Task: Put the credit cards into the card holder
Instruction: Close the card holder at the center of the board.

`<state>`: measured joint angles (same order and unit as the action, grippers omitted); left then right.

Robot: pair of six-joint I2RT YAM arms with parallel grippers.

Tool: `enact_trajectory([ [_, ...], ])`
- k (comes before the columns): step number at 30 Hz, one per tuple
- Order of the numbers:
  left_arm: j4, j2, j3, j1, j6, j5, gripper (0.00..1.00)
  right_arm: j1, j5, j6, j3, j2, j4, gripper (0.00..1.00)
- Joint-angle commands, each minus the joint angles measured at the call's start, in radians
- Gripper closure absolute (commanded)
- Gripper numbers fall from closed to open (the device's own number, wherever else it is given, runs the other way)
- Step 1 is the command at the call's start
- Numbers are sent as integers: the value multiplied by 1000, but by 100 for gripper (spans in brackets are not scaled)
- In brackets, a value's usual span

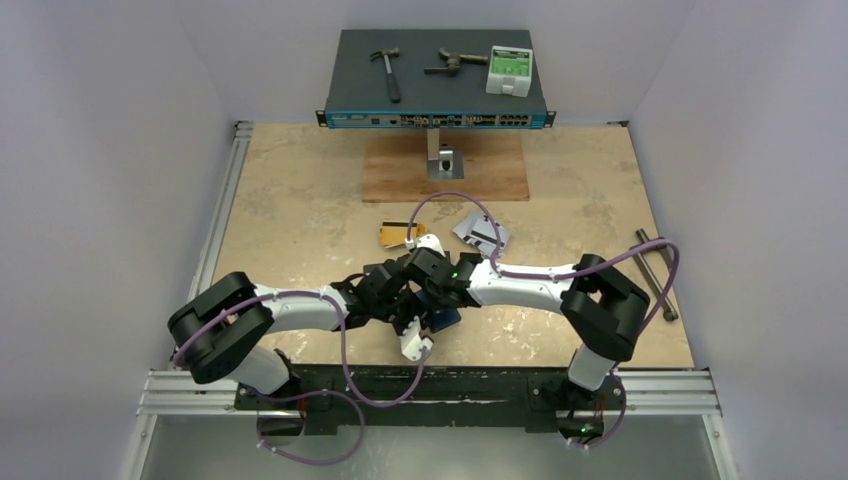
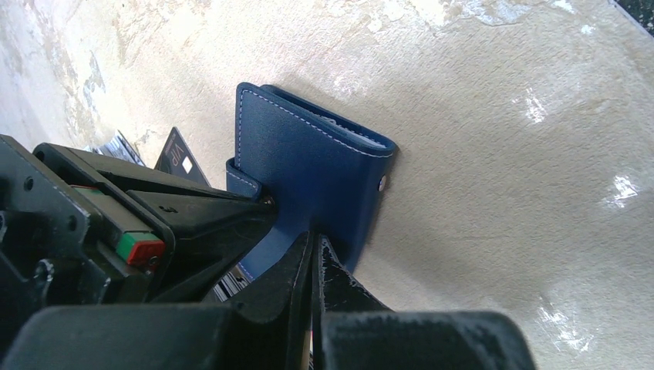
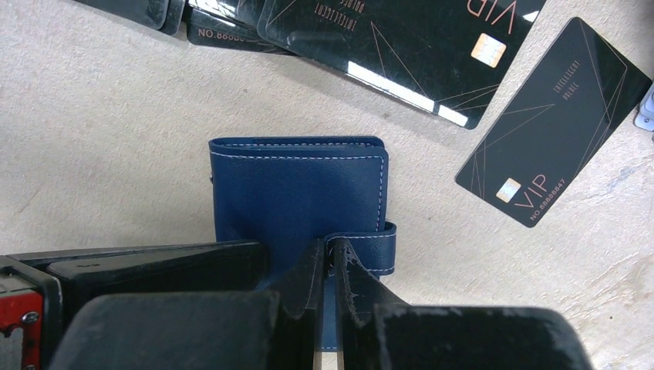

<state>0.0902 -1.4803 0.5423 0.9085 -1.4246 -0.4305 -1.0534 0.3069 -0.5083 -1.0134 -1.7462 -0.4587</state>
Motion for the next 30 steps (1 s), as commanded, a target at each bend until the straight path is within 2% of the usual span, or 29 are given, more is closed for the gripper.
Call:
enact_trajectory([
  [1,-60,-56,-14,-8,44,15,100,-71,-357,-142,166,-217,155,100],
  [13,-134,-37,50,-45,100,17,99,-183,-419,-181,160,-388,206,100],
  [19,-184,49,50,-55,155,15,89,-207,-394,-199,142,-454,172,100],
  [25,-252,154,45,-60,188,55,86,-212,-358,-245,147,-429,120,100],
  [30,-384,256,58,-83,222,109,78,-214,-308,-295,164,-325,63,68],
])
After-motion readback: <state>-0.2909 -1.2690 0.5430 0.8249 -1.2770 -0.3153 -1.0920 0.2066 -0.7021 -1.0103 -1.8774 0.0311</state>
